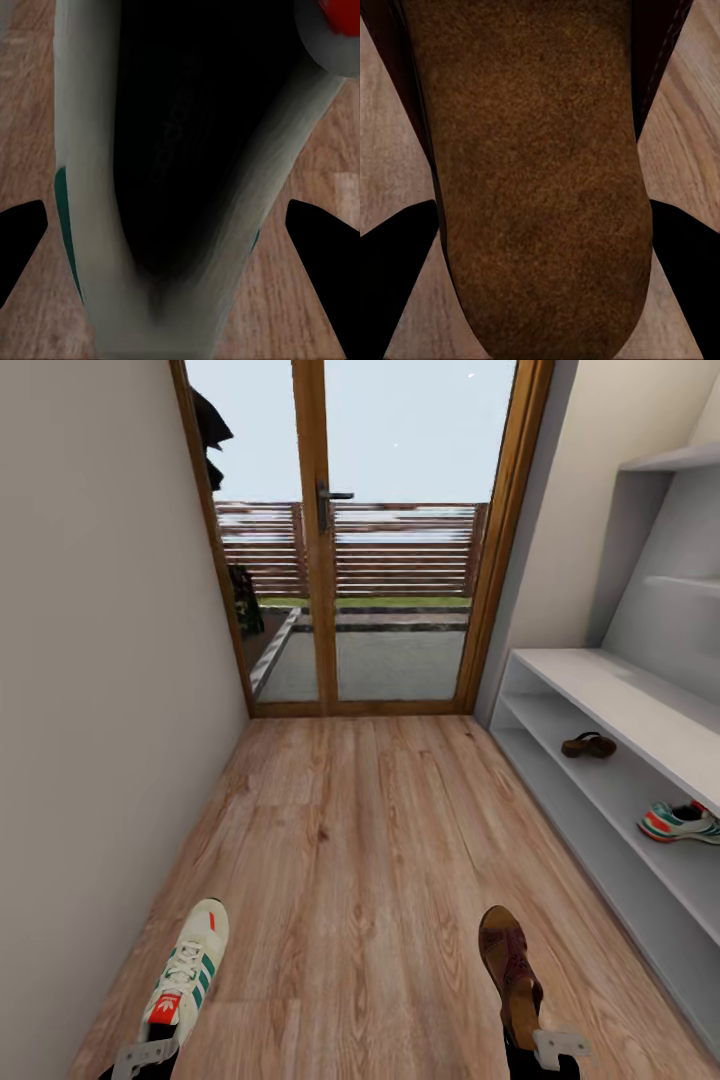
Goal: Pick up the two gym shoes and the two sandals from the corridor floor and place them onto the hallstand (shoe rack) in the corridor, making sure they are on the rack and not on the floor. Arrange them so the two gym shoes are next to each other and the two sandals are next to each other.
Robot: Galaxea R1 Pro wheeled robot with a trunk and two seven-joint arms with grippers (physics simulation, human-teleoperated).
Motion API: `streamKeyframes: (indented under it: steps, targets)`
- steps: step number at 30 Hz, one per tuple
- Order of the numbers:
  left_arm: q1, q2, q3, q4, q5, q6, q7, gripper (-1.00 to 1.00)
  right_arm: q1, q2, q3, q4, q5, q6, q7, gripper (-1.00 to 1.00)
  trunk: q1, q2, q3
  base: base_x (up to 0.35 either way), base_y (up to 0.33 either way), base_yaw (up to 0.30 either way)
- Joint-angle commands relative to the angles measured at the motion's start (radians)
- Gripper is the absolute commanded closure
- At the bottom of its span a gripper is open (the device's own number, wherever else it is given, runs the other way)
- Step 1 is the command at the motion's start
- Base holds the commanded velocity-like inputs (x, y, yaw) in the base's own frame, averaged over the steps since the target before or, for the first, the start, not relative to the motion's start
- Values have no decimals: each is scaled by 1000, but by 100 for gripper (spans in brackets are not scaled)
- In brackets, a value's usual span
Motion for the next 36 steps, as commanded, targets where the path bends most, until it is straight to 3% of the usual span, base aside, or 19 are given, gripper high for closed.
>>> streamKeyframes:
  steps: [1, 22, 36]
  targets:
    - [-1, 0, 9, 0, -4, -3, -6, 100, -1, 0, -6, 0, 10, -3, -2, 100, 0, 0, -1, 334, 84, 0]
    - [-1, 0, 9, 0, -4, -3, -6, 100, -1, 0, -7, -1, 8, -3, -4, 100, 0, 0, -1, 334, 83, -9]
    - [-1, 0, 9, 0, -4, -3, -6, 100, -1, 0, -7, -1, 8, -3, -5, 100, 0, 0, -1, 334, 20, -250]
